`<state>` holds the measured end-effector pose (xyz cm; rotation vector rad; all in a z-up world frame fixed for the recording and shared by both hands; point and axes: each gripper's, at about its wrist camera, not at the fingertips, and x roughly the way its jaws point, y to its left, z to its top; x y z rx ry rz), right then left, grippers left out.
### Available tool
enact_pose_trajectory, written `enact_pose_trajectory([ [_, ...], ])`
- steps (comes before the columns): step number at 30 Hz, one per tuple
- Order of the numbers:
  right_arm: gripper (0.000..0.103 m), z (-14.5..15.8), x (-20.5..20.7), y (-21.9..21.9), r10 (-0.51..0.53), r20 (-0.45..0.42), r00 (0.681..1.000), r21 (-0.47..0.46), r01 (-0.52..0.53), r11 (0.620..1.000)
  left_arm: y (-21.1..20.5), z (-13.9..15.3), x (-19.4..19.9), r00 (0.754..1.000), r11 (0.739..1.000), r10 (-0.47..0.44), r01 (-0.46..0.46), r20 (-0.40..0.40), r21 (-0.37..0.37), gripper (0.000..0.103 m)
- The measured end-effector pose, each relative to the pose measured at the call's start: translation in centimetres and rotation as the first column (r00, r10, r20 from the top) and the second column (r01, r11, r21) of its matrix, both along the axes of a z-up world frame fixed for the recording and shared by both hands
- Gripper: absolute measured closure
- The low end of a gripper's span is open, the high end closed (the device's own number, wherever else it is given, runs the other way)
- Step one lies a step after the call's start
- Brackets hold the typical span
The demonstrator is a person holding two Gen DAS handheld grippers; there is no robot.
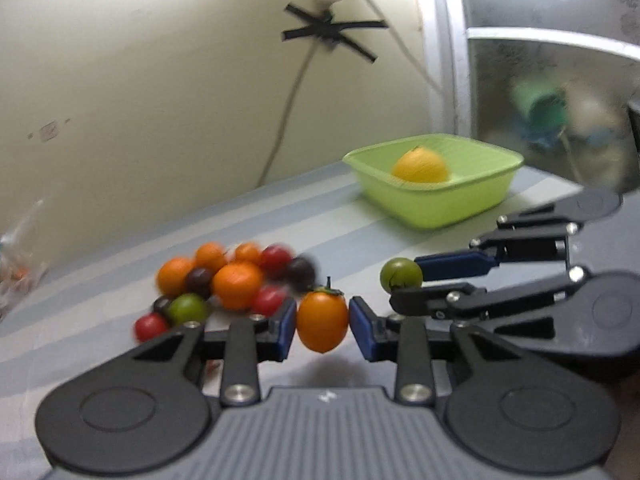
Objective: Organize fruits
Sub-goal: 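Grasp an orange cherry tomato with the left tool while the right tool grasps a green tomato, then lower both tomatoes into the green basket and open both tools, then move both tools back over the remaining fruit cluster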
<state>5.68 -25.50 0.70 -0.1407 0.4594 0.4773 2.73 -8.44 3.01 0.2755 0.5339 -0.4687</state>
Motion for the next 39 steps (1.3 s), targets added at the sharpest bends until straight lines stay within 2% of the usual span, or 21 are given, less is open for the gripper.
enact_pose_trajectory([
  [4,0.076,0.6,-0.8,-2.7,-0.103,0.08,0.991,0.028,0.101,0.994,-2.7,1.3,1.9,0.997,0.995,-0.063,0.059,-0.041,-0.084,0.074],
  [6,0.076,1.0,-0.7,-4.3,-0.17,0.123,0.978,0.04,0.167,0.985,-4.4,1.8,3.0,0.995,0.99,-0.094,0.089,-0.042,-0.112,0.074],
  [10,0.076,1.7,0.4,-7.8,-0.287,0.158,0.945,0.085,0.277,0.957,-8.6,2.6,5.6,0.989,0.978,-0.148,0.143,-0.024,-0.151,0.074],
  [14,0.076,2.0,2.5,-10.3,-0.364,0.153,0.919,0.094,0.354,0.931,-12.4,2.7,7.9,0.986,0.976,-0.164,0.16,-0.021,-0.15,0.073],
  [19,0.074,1.0,4.4,-11.1,-0.379,0.123,0.917,0.074,0.372,0.925,-14.6,1.4,9.4,0.987,0.981,-0.149,0.14,-0.057,-0.133,0.072],
  [20,0.073,0.8,4.5,-11.0,-0.38,0.126,0.916,0.076,0.373,0.925,-14.7,1.2,9.5,0.989,0.982,-0.14,0.132,-0.056,-0.132,0.068],
  [23,0.069,0.8,4.6,-11.1,-0.386,0.12,0.915,0.088,0.377,0.922,-14.5,1.2,9.6,0.992,0.985,-0.12,0.114,-0.043,-0.132,0.059],
  [26,0.056,0.9,4.4,-11.9,-0.389,0.099,0.916,0.134,0.375,0.917,-13.8,1.5,9.3,0.995,0.987,-0.095,0.091,-0.024,-0.132,0.051],
  [30,0.056,0.9,3.6,-11.9,-0.42,0.126,0.899,0.166,0.399,0.902,-11.8,2.5,8.1,0.997,0.984,-0.072,0.072,0.002,-0.162,0.051],
  [33,0.057,0.9,2.9,-12.1,-0.44,0.094,0.893,0.204,0.415,0.887,-8.7,2.8,6.2,0.997,0.983,-0.062,0.068,0.04,-0.168,0.051],
  [36,0.057,0.9,1.2,-11.4,-0.442,0.1,0.892,0.236,0.41,0.881,-4.9,2.3,4.1,0.997,0.99,-0.03,0.039,0.065,-0.137,0.051],
  [39,0.057,0.9,-0.2,-9.9,-0.429,0.097,0.898,0.248,0.396,0.884,-1.0,1.4,2.6,0.998,0.993,0.046,-0.041,0.042,-0.113,0.051],
])
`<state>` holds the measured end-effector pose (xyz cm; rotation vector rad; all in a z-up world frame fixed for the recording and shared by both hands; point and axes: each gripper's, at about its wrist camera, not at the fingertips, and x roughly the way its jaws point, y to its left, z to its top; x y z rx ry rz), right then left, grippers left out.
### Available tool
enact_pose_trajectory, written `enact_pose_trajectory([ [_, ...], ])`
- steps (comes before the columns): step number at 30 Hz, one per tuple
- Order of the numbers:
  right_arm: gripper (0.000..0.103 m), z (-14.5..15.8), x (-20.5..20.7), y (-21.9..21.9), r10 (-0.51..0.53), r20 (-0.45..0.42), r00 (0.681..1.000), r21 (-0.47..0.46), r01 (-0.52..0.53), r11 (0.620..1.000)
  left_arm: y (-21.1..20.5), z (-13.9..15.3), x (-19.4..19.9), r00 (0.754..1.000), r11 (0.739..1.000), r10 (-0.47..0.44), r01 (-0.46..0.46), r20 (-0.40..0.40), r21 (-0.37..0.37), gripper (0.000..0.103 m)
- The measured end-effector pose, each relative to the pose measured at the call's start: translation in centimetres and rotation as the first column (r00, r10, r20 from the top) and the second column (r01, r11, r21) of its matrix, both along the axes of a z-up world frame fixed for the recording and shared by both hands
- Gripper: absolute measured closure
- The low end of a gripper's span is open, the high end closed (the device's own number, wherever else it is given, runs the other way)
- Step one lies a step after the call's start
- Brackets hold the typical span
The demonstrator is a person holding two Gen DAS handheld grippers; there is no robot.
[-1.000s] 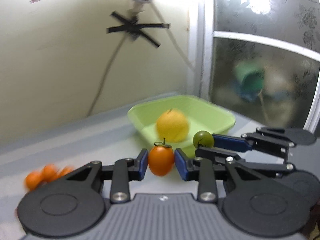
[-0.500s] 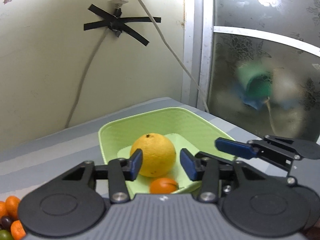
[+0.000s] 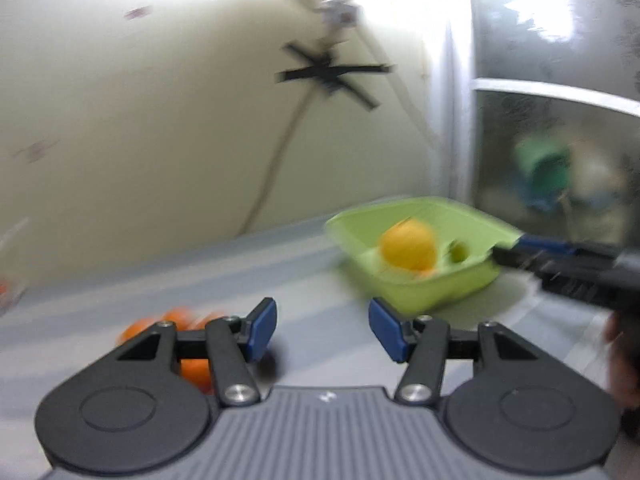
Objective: Organize fruits
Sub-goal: 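Move both tools back over the remaining fruit cluster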
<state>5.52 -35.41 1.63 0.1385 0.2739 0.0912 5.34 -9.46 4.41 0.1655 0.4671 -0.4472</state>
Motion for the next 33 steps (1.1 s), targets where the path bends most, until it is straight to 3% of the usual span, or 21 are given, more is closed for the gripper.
enact_pose_trajectory([
  [6,0.057,-0.1,0.0,5.6,0.137,-0.077,0.988,0.001,-0.137,0.991,6.0,-1.4,-1.4,0.976,0.977,0.21,-0.208,-0.056,0.046,0.051],
  [15,0.057,-0.5,0.0,13.6,0.33,-0.17,0.929,-0.029,-0.34,0.94,12.1,-3.6,-0.6,0.897,0.907,0.42,-0.413,-0.138,0.078,0.051],
  [21,0.056,-0.9,0.6,15.7,0.356,-0.219,0.908,-0.07,-0.379,0.923,13.8,-3.9,-0.3,0.874,0.889,0.458,-0.454,-0.161,0.065,0.048],
  [33,0.056,-1.6,1.0,15.2,0.352,-0.27,0.896,-0.007,-0.368,0.93,13.9,-4.1,0.6,0.864,0.879,0.476,-0.471,-0.164,0.074,0.042],
])
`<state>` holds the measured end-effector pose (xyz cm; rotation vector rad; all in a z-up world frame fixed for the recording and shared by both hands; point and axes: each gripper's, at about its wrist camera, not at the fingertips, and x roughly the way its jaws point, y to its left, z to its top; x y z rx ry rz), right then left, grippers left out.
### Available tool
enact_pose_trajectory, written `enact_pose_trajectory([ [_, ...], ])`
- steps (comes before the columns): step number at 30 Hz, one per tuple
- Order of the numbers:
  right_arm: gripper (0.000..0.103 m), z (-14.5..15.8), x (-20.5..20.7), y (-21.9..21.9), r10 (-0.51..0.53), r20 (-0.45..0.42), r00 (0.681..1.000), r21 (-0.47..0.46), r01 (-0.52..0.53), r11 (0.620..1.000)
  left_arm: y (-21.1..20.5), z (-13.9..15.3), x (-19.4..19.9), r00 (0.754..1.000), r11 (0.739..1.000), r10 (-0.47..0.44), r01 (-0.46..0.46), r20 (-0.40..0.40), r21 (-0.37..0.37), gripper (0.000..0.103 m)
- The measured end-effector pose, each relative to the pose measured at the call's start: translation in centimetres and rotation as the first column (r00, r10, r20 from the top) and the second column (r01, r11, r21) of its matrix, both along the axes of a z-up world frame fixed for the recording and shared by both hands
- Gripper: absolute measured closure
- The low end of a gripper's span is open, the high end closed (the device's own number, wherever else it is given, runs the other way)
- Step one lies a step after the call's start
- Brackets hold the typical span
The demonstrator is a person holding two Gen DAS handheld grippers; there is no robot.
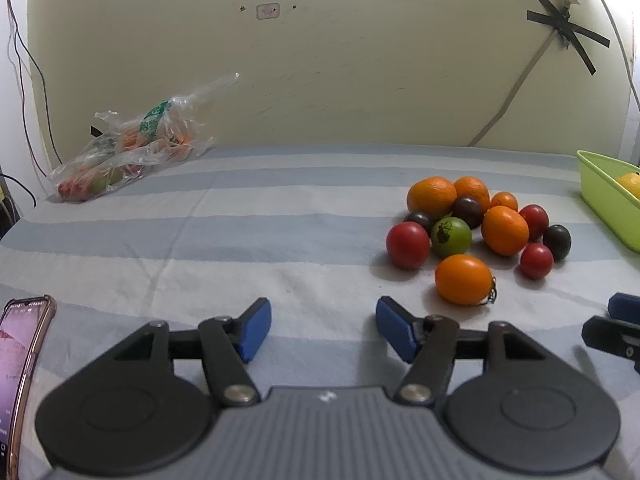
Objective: Organize fruits
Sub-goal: 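Move both tools back over the remaining fruit cluster, then grasp a red tomato with the left tool while the right tool grasps an orange tomato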
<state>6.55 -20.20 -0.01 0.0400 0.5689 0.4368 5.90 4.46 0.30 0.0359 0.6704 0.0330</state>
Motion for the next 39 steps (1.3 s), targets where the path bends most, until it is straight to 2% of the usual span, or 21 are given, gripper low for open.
enact_pose_trajectory([
  [15,0.056,-0.1,0.3,0.5,-0.002,-0.005,1.0,-0.035,0.002,0.999,0.2,-0.1,0.3,1.0,1.0,0.012,-0.012,-0.009,-0.025,0.037],
  [20,0.056,-0.2,0.2,0.9,-0.001,0.007,1.0,-0.071,0.002,0.997,0.2,-0.1,0.5,1.0,0.999,-0.003,0.002,-0.011,-0.043,0.031],
  [23,0.056,-0.1,0.2,1.3,0.012,0.014,1.0,-0.076,-0.011,0.997,0.5,-0.1,0.4,1.0,0.997,-0.013,0.013,-0.004,-0.078,0.031],
  [26,0.056,0.0,0.1,2.1,0.057,0.029,0.998,-0.085,-0.054,0.995,1.9,0.1,0.1,0.999,0.982,-0.04,0.042,0.017,-0.183,0.032],
  [28,0.056,0.2,0.1,3.0,0.098,0.037,0.995,-0.103,-0.094,0.99,3.0,0.2,0.1,0.996,0.96,-0.088,0.093,0.032,-0.262,0.034],
  [31,0.056,0.3,0.8,4.5,0.148,0.034,0.988,-0.11,-0.143,0.984,3.8,0.9,0.6,0.986,0.934,-0.157,0.168,0.062,-0.316,0.037],
  [33,0.056,0.5,1.4,5.5,0.179,0.038,0.983,-0.109,-0.174,0.979,4.3,1.6,1.4,0.979,0.919,-0.188,0.203,0.075,-0.339,0.037],
  [36,0.056,0.9,2.3,7.2,0.218,0.067,0.974,-0.13,-0.209,0.969,4.2,2.4,3.2,0.969,0.913,-0.23,0.245,0.085,-0.327,0.038],
  [39,0.056,0.9,3.6,8.5,0.221,0.067,0.973,-0.167,-0.207,0.964,3.3,1.9,5.2,0.955,0.901,-0.293,0.293,0.05,-0.318,0.049],
])
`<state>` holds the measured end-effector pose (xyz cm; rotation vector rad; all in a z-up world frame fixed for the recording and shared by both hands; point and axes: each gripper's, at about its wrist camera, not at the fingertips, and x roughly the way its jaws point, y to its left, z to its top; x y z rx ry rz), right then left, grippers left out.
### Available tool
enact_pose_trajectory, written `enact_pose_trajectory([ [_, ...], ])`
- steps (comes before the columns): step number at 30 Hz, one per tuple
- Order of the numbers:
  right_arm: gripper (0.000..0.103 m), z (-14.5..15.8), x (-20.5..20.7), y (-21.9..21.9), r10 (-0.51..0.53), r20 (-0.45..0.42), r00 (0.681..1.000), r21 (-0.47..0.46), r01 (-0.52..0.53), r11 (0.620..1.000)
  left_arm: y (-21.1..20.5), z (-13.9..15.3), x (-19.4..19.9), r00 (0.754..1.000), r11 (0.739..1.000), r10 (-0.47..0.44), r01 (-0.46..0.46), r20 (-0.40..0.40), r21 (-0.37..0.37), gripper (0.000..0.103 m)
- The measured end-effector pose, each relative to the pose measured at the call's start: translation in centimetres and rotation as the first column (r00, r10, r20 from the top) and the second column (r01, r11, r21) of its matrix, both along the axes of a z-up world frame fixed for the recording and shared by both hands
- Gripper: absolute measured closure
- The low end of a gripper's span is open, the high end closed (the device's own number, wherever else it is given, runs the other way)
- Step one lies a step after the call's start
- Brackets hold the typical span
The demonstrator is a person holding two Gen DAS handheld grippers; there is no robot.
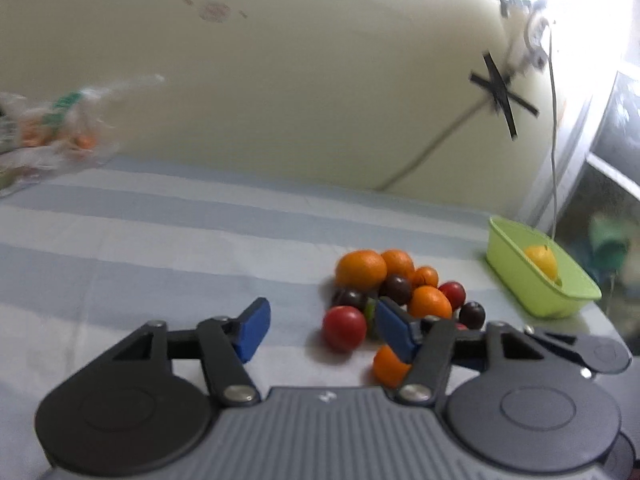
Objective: Organize fruits
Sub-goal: 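Grasp a red tomato with the left tool while the right tool grasps an orange tomato, then carry both tomatoes into the green basket and open both tools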
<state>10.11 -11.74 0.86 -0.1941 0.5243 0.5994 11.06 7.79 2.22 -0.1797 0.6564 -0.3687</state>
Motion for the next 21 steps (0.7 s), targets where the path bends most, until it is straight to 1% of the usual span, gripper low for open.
enact_pose_trajectory([
  [2,0.056,-0.4,0.8,0.3,0.002,-0.018,1.0,-0.023,-0.003,1.0,-1.0,-0.8,1.0,0.998,0.998,-0.055,0.055,-0.03,0.01,0.063],
  [3,0.057,-0.6,1.2,0.4,0.002,-0.038,0.999,-0.031,-0.003,1.0,-1.4,-1.2,1.4,0.997,0.998,-0.061,0.062,-0.05,0.018,0.068],
  [4,0.06,-0.6,1.4,0.2,0.008,-0.055,0.998,-0.008,-0.009,1.0,-1.6,-1.7,1.6,0.995,0.997,-0.075,0.076,-0.066,0.015,0.073],
  [5,0.07,-0.6,1.5,0.0,0.021,-0.067,0.998,0.01,-0.02,1.0,-1.5,-2.0,1.4,0.995,0.997,-0.077,0.078,-0.056,0.004,0.073],
  [7,0.071,-0.6,1.2,-0.3,0.022,-0.065,0.998,0.015,-0.021,1.0,-1.5,-2.0,0.9,0.996,0.997,-0.07,0.071,-0.051,0.007,0.074],
  [10,0.071,-0.5,-0.1,-1.1,0.029,-0.055,0.998,0.022,-0.028,0.999,-1.4,-1.5,-0.6,0.995,0.997,-0.073,0.071,-0.061,-0.036,0.074],
  [12,0.071,-0.5,-1.2,-2.0,0.034,-0.04,0.999,0.038,-0.032,0.999,-2.1,-1.1,-1.8,0.995,0.995,-0.087,0.084,-0.049,-0.054,0.074],
  [13,0.071,-0.5,-1.8,-2.5,0.028,-0.025,0.999,0.041,-0.027,0.999,-2.8,-0.8,-2.3,0.995,0.995,-0.092,0.09,-0.039,-0.047,0.074],
  [16,0.071,-0.4,-3.0,-4.7,-0.027,0.018,0.999,0.051,0.026,0.998,-5.5,-0.1,-2.4,0.99,0.99,-0.139,0.137,-0.029,-0.045,0.074],
  [18,0.071,-0.1,-3.5,-6.9,-0.082,0.05,0.995,0.064,0.079,0.995,-8.0,0.5,-1.7,0.985,0.984,-0.173,0.172,-0.024,-0.047,0.074],
  [21,0.071,0.5,-3.8,-10.9,-0.2,0.121,0.972,0.078,0.192,0.978,-12.6,1.7,-0.2,0.972,0.971,-0.235,0.235,0.007,-0.048,0.074],
])
